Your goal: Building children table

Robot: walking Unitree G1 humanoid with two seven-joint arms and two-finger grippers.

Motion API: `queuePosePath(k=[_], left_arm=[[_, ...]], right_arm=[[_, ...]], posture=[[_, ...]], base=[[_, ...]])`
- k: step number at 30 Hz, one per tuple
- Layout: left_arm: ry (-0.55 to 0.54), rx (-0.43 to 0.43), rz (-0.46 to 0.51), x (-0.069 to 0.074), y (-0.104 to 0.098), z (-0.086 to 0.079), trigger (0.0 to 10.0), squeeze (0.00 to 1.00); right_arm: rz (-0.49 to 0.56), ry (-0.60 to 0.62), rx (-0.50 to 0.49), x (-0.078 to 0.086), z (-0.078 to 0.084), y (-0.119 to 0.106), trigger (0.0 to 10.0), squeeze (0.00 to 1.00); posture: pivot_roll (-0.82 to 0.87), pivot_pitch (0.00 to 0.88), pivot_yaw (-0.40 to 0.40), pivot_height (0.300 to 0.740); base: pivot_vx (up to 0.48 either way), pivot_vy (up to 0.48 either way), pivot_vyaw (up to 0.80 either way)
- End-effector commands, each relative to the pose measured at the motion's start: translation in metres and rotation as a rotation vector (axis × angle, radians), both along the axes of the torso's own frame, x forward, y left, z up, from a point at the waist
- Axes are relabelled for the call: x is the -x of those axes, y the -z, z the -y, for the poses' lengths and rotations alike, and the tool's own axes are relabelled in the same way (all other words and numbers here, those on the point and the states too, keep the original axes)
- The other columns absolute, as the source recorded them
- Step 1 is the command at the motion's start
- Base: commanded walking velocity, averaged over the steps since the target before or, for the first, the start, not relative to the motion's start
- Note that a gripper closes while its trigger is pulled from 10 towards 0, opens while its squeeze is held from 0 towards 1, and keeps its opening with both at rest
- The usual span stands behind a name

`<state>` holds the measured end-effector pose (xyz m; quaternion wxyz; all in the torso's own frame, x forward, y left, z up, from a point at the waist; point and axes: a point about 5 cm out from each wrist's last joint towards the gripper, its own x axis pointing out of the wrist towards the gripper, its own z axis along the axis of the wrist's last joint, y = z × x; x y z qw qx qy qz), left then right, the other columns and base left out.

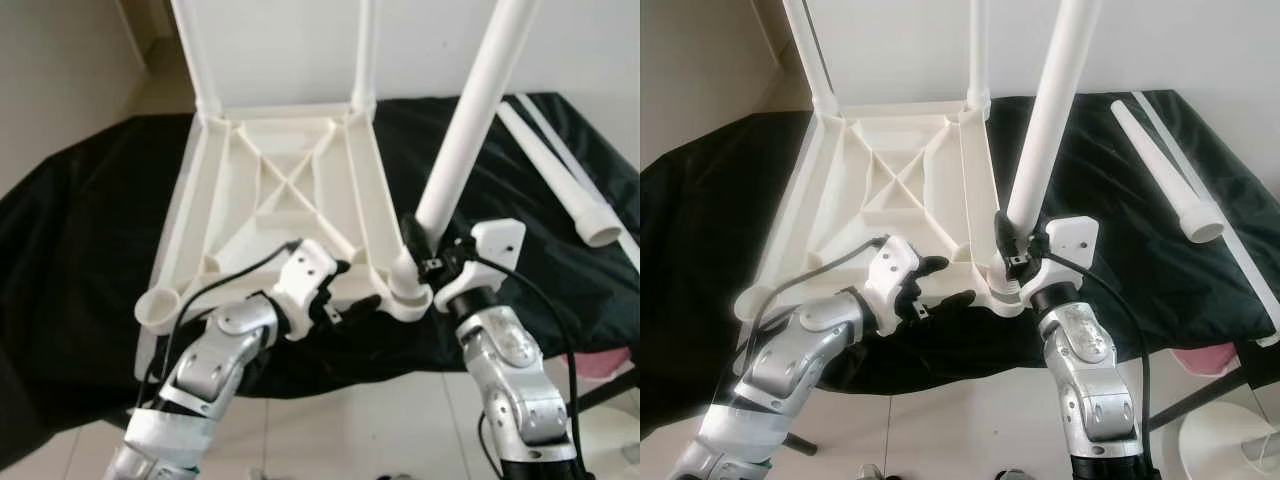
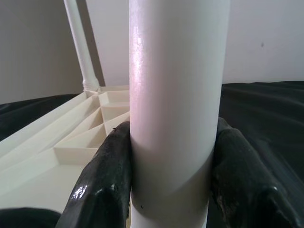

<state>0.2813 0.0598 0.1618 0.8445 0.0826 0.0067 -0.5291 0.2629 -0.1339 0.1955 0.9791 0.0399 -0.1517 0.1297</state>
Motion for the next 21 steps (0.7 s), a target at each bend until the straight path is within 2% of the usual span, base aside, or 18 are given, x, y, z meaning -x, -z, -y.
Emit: queuePosePath(k=[1, 21], left_arm=[[0.009, -0.02, -0.006, 0.0022, 0.0013, -0.0026, 10.0, 0.0], [-0.002, -0.026, -0.009, 0.0014, -0.0006, -0.0062, 10.0, 0.0]], right_arm=[[0.002, -0.005, 0.018, 0.0041, 0.0013, 0.0004, 10.0, 0.0], [-0.022, 0.001, 0.041, 0.0074, 0.0052, 0.0059, 10.0, 0.0]], posture=[[-0.08, 0.105, 0.017, 0.74], [-0.07, 0.11, 0.016, 0.74]], base=[[0.0, 0.0, 0.0], [0.0, 0.0, 0.0]])
